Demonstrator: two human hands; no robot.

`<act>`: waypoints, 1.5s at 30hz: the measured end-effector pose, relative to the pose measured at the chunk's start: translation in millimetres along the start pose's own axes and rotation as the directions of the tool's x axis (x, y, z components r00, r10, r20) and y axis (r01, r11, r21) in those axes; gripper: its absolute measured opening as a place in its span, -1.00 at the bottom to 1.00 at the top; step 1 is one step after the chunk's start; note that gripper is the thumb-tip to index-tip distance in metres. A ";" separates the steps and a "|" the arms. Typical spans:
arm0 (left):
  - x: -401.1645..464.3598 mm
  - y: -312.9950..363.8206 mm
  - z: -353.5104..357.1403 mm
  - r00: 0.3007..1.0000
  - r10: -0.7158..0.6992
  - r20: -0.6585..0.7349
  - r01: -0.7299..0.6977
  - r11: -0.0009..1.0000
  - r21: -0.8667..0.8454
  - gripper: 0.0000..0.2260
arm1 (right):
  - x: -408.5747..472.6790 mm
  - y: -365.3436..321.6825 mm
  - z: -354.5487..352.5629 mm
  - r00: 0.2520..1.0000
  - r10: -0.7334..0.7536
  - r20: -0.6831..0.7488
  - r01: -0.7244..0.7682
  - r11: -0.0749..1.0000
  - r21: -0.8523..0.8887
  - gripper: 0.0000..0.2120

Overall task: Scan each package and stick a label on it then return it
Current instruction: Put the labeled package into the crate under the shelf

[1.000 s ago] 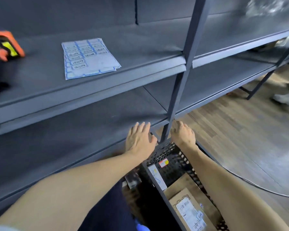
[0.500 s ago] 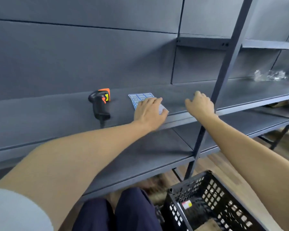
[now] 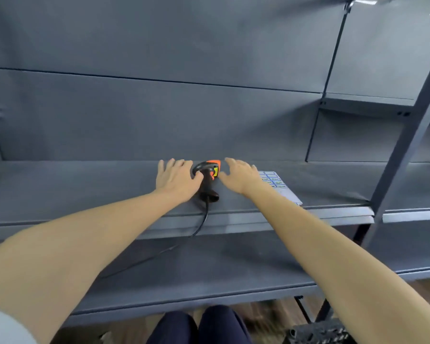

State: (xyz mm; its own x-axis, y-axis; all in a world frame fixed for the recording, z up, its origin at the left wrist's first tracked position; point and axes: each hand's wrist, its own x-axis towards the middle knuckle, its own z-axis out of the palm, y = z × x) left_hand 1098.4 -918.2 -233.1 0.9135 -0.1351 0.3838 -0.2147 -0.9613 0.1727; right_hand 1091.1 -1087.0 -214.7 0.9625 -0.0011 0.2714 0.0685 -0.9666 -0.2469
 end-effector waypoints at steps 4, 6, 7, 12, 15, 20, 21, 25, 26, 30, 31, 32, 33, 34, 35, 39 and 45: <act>-13.3 -42.7 -10.9 0.996 -0.074 -0.045 0.075 0.997 0.030 -0.55 | 6.3 -57.8 17.6 0.988 -0.150 0.026 0.149 0.988 0.030 -0.54; -25.0 -69.3 -20.1 0.989 -0.129 -0.068 0.132 0.990 0.047 -0.55 | 5.8 -92.4 28.6 0.970 -0.237 0.054 0.234 0.971 0.054 -0.52; -31.9 -82.9 -24.6 0.984 -0.157 -0.082 0.162 0.985 0.052 -0.55 | 4.4 -109.6 34.2 0.958 -0.280 0.064 0.277 0.959 0.061 -0.52; -85.2 -157.9 -47.3 0.922 -0.354 -0.157 0.371 0.924 0.096 -0.57 | -13.5 -196.8 64.4 0.850 -0.511 0.131 0.496 0.859 0.129 -0.52; -128.5 -199.3 -59.6 0.859 -0.473 -0.198 0.501 0.855 0.133 -0.57 | -30.8 -245.1 80.9 0.770 -0.619 0.153 0.592 0.783 0.192 -0.52; -208.1 -247.8 -70.2 0.742 -0.604 -0.290 0.657 0.742 0.135 -0.63 | -71.1 -313.2 108.0 0.647 -0.747 0.151 0.679 0.655 0.332 -0.55; -225.8 -255.3 -68.6 0.718 -0.634 -0.287 0.686 0.714 0.137 -0.63 | -81.4 -325.2 115.5 0.621 -0.769 0.153 0.689 0.628 0.362 -0.55; -297.5 -285.4 -44.3 0.613 -0.757 -0.226 0.789 0.596 0.146 -0.62 | -130.8 -362.3 161.3 0.488 -0.849 0.202 0.721 0.523 0.454 -0.54; -314.9 -292.6 -34.9 0.588 -0.783 -0.202 0.809 0.569 0.148 -0.62 | -144.2 -368.0 176.8 0.458 -0.859 0.231 0.721 0.510 0.469 -0.55; -373.2 -315.3 10.9 0.499 -0.856 -0.135 0.865 0.480 0.149 -0.70 | -193.7 -379.1 245.4 0.382 -0.845 0.374 0.708 0.528 0.469 -0.58; -384.6 -319.7 22.7 0.473 -0.873 -0.114 0.878 0.458 0.138 -0.71 | -204.7 -379.6 262.3 0.358 -0.833 0.421 0.702 0.537 0.467 -0.58; -395.2 -324.2 34.7 0.450 -0.888 -0.095 0.891 0.438 0.124 -0.71 | -214.8 -380.0 279.1 0.328 -0.821 0.467 0.700 0.543 0.463 -0.59; -405.2 -327.7 46.7 0.425 -0.902 -0.072 0.902 0.416 0.111 -0.70 | -224.5 -379.4 295.4 0.298 -0.806 0.511 0.699 0.549 0.458 -0.59; -415.3 -331.6 58.3 0.403 -0.914 -0.049 0.912 0.397 0.106 -0.69 | -233.7 -378.5 310.6 0.275 -0.790 0.548 0.696 0.557 0.453 -0.60; -425.5 -335.7 69.5 0.384 -0.923 -0.028 0.919 0.379 0.110 -0.67 | -242.0 -378.0 324.8 0.257 -0.774 0.579 0.696 0.564 0.444 -0.60; -468.6 -353.5 107.7 0.325 -0.942 0.087 0.936 0.333 0.117 -0.60 | -271.2 -378.3 371.5 0.176 -0.719 0.673 0.698 0.573 0.430 -0.58; -529.5 -369.2 147.9 0.276 -0.940 0.201 0.923 0.317 0.217 -0.64 | -309.8 -381.2 421.1 0.064 -0.626 0.777 0.706 0.579 0.408 -0.56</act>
State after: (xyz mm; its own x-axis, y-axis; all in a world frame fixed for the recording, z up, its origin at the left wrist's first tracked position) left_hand 745.1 -527.2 -634.2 0.5233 0.8180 -0.2388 0.8502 -0.4818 0.2123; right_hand 877.3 -610.3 -596.4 0.2231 0.8042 -0.5509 0.8263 -0.4558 -0.3308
